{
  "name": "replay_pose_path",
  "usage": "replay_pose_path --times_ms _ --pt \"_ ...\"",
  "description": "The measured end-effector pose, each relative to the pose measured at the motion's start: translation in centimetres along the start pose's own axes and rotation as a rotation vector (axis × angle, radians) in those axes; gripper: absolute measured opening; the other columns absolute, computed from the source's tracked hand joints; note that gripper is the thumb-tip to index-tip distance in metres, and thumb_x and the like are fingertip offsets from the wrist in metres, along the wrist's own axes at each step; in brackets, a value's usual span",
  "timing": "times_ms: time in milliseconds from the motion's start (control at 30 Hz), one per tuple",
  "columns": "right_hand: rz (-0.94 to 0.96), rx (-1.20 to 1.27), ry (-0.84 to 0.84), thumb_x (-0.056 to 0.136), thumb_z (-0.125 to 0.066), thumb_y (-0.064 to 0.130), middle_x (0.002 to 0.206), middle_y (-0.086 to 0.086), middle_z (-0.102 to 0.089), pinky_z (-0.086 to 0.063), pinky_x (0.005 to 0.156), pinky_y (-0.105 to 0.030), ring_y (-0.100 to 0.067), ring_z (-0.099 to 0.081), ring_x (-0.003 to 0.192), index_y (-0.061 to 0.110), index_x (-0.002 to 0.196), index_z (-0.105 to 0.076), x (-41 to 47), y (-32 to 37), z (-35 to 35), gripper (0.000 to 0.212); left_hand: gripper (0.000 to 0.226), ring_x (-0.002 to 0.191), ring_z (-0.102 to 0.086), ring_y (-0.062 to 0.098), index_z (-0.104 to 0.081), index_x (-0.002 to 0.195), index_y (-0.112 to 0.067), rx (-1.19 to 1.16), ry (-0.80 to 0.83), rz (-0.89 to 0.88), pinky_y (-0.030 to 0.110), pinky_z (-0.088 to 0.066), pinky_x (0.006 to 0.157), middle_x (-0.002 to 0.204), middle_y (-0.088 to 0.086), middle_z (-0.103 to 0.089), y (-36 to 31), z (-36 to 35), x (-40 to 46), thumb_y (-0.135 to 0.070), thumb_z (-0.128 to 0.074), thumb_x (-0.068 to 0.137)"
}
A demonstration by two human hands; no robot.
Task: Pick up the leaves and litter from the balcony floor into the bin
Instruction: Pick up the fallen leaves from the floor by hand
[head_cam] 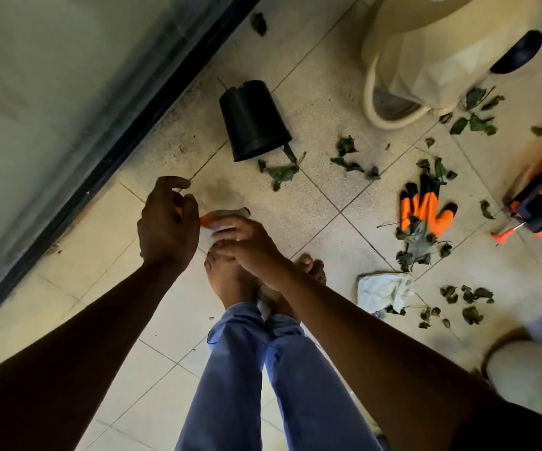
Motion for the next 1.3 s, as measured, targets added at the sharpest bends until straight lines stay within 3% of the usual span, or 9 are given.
replay_pose_path --times_ms 100,167,233,333,433,667,967,1133,1300 --pt "0.130 -0.418 -0.339 0.078 -0.068 0.004 0.125 -0.004 -0.066 -0.058 0.087 -0.045 -0.023 -0.062 0.113 0.026 0.129 -0.062 2.1 0.1 2.4 0.057 0.021 0.072 -0.062 0.005 -0.063 0.108 -0.029 -0.065 0.031 0.050 0.038 -0.053 0.081 0.096 -0.008 -0.068 0.3 -1.1 1.7 -0.022 -0.049 0.093" --pt "0.186 -0.854 -0.579 0.076 -0.067 0.008 0.145 -0.012 -0.050 -0.053 0.094 -0.045 -0.031 -0.047 0.130 0.028 0.144 -0.048 3.3 0.1 4.8 0.073 0.021 0.077 -0.063 0.004 -0.066 0.102 -0.029 -0.088 0.071 0.064 0.039 -0.054 0.081 0.095 -0.010 -0.070 0.9 -2.0 2.3 -0.022 -0.049 0.091" --pt "0.226 -1.152 -0.669 0.073 -0.069 0.010 0.159 -0.019 -0.028 -0.046 0.103 -0.050 -0.042 -0.029 0.143 0.034 0.153 -0.033 4.8 -0.2 6.9 0.090 0.023 0.087 -0.067 0.008 -0.067 0.099 -0.030 -0.123 0.115 0.081 0.041 -0.056 0.084 0.094 -0.010 -0.072 1.6 -2.8 2.5 -0.026 -0.047 0.087" --pt "0.252 -1.333 -0.596 0.077 -0.073 0.013 0.164 -0.027 -0.010 -0.036 0.110 -0.065 -0.055 -0.011 0.148 0.041 0.158 -0.015 7.3 -0.9 9.2 0.102 0.022 0.087 -0.071 0.012 -0.068 0.095 -0.031 -0.139 0.168 0.103 0.044 -0.058 0.083 0.089 -0.011 -0.073 3.5 -3.7 2.1 -0.028 -0.049 0.085" --pt "0.271 -1.449 -0.554 0.083 -0.073 0.023 0.161 -0.033 -0.009 -0.036 0.108 -0.068 -0.060 -0.010 0.146 0.045 0.158 -0.006 8.9 -1.2 10.5 0.102 0.021 0.088 -0.071 0.011 -0.068 0.094 -0.033 -0.145 0.195 0.136 0.045 -0.058 0.086 0.084 -0.013 -0.073 5.5 -4.1 1.2 -0.031 -0.050 0.084" --pt "0.423 -1.548 -0.483 0.084 -0.073 0.017 0.153 -0.014 -0.036 -0.057 0.081 -0.045 -0.038 -0.043 0.131 0.027 0.139 -0.048 8.8 -2.3 10.5 0.061 0.019 0.083 -0.072 0.010 -0.066 0.086 -0.037 -0.139 0.220 0.213 0.045 -0.057 0.088 0.072 -0.016 -0.072 7.6 -3.3 -1.6 -0.028 -0.049 0.082" --pt "0.533 -1.642 -0.364 0.078 -0.065 -0.002 0.158 -0.015 -0.030 -0.052 0.088 -0.049 -0.039 -0.042 0.131 0.033 0.155 -0.028 8.7 -2.0 9.5 0.093 0.021 0.082 -0.071 0.012 -0.068 0.089 -0.035 -0.221 0.223 0.275 0.044 -0.058 0.083 0.074 -0.014 -0.073 7.7 -4.1 -2.2 -0.025 -0.052 0.082" --pt "0.590 -1.724 -0.283 0.082 -0.044 0.005 0.155 -0.018 -0.035 -0.052 0.082 -0.047 -0.040 -0.046 0.127 0.029 0.150 -0.040 8.7 -1.2 9.2 0.073 0.020 0.079 -0.071 0.013 -0.069 0.091 -0.034 -0.250 0.214 0.275 0.041 -0.058 0.081 0.078 -0.009 -0.074 6.6 -4.0 -2.4 -0.023 -0.053 0.084" --pt "0.722 -1.725 -0.185 0.087 -0.039 0.009 0.138 -0.019 -0.050 -0.056 0.077 -0.045 -0.038 -0.052 0.120 0.011 0.130 -0.061 9.0 -0.3 9.4 0.048 0.033 0.078 -0.072 0.012 -0.069 0.111 -0.039 -0.226 0.288 0.339 0.022 -0.049 0.060 0.086 -0.018 -0.070 9.8 -7.8 -2.9 -0.031 -0.046 0.089"
Point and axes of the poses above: each hand's wrist, its own x-axis towards the middle knuckle, its own z-axis out of the back of the hand, y = z × x, the point moved 2 cm from there along x, towards the middle knuckle
